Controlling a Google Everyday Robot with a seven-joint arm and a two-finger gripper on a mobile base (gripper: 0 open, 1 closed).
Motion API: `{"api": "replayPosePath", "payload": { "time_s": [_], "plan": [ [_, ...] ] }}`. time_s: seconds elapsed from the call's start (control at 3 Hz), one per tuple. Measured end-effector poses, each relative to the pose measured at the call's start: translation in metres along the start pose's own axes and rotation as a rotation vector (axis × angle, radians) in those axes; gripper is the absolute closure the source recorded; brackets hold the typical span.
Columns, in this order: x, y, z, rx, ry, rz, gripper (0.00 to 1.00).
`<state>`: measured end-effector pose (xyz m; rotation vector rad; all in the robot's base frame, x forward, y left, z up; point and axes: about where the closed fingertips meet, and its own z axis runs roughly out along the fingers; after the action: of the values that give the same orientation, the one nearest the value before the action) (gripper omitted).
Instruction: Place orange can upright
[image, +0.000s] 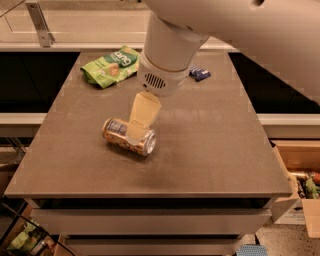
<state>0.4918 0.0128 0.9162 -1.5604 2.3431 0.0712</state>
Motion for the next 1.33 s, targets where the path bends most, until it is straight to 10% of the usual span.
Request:
{"api": "replayPosePath", "payload": {
  "time_s": [1.33],
  "plan": [
    [-0.028, 0.031, 0.034, 0.007, 0.093, 0.092, 0.00]
  ]
}}
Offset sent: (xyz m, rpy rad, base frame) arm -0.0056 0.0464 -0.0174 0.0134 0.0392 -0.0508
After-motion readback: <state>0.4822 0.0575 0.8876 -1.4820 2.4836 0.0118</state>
